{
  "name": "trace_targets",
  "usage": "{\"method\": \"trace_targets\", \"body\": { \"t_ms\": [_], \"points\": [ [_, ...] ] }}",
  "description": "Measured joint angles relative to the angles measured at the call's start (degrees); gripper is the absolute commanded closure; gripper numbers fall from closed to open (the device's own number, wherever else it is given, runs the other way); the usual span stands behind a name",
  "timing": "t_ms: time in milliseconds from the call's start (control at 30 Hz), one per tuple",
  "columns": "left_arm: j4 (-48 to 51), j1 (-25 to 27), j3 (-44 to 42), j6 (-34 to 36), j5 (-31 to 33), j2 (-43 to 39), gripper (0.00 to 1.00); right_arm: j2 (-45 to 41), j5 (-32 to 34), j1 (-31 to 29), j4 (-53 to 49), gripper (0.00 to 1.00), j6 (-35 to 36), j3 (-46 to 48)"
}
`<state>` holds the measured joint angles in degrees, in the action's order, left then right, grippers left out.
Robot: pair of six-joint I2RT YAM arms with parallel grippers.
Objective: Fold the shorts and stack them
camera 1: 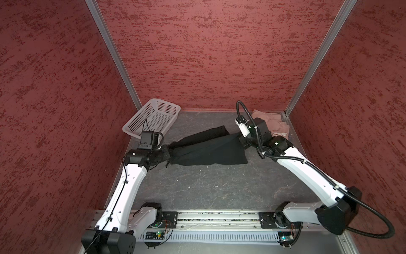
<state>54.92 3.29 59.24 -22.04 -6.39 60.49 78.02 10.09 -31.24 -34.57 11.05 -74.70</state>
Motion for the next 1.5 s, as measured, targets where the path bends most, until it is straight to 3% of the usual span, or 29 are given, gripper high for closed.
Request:
{"method": "trace_targets", "body": {
  "t_ms": [400, 800, 833, 900, 933, 967, 1033, 1067, 1167, 1367, 1500],
  "points": [
    [-7.41, -3.41, 5.81, 3.80, -1.11, 17.27, 1.00, 27.93, -9.05, 6.27, 5.51, 1.00, 5.92, -20.48],
    [-11.67, -6.21, 8.81, 5.88, 0.20, 28.44, 0.99, 50.18, -13.68, 7.39, 2.56, 1.00, 8.35, -42.71],
    [-11.93, -6.25, 9.07, 6.05, 0.37, 29.40, 0.95, 51.36, -13.97, 7.52, 2.21, 1.00, 8.37, -43.85],
    [-12.59, -6.27, 9.55, 6.34, 0.52, 30.95, 0.87, 53.44, -14.16, 7.80, 1.53, 0.72, 8.24, -45.92],
    [-12.76, -6.29, 9.92, 6.58, 0.57, 31.56, 0.69, 54.40, -14.23, 8.02, 1.51, 0.56, 8.15, -46.88],
    [-12.98, -6.32, 10.21, 6.71, 0.66, 32.02, 0.41, 55.12, -14.38, 8.26, 1.46, 0.49, 8.02, -47.50],
    [-13.00, -6.49, 11.04, 7.37, 1.14, 32.28, 0.19, 55.80, -14.73, 8.70, 1.38, 0.39, 7.61, -48.13],
    [-13.00, -6.62, 11.72, 7.52, 1.44, 32.24, 0.01, 55.93, -15.08, 8.90, 1.29, 0.35, 7.28, -48.48],
    [-13.73, -7.04, 13.79, 7.54, 2.32, 31.76, 0.01, 55.67, -16.70, 9.14, 1.57, 0.27, 5.97, -48.92],
    [-13.90, -7.19, 17.38, 7.76, 2.12, 27.43, 0.01, 52.17, -20.68, 9.35, 2.38, 0.26, 1.46, -47.21],
    [-14.80, -5.77, 15.08, 7.45, 1.03, 20.87, 0.01, 41.77, -24.17, 9.33, 6.21, 0.26, -4.24, -33.57]
  ]
}}
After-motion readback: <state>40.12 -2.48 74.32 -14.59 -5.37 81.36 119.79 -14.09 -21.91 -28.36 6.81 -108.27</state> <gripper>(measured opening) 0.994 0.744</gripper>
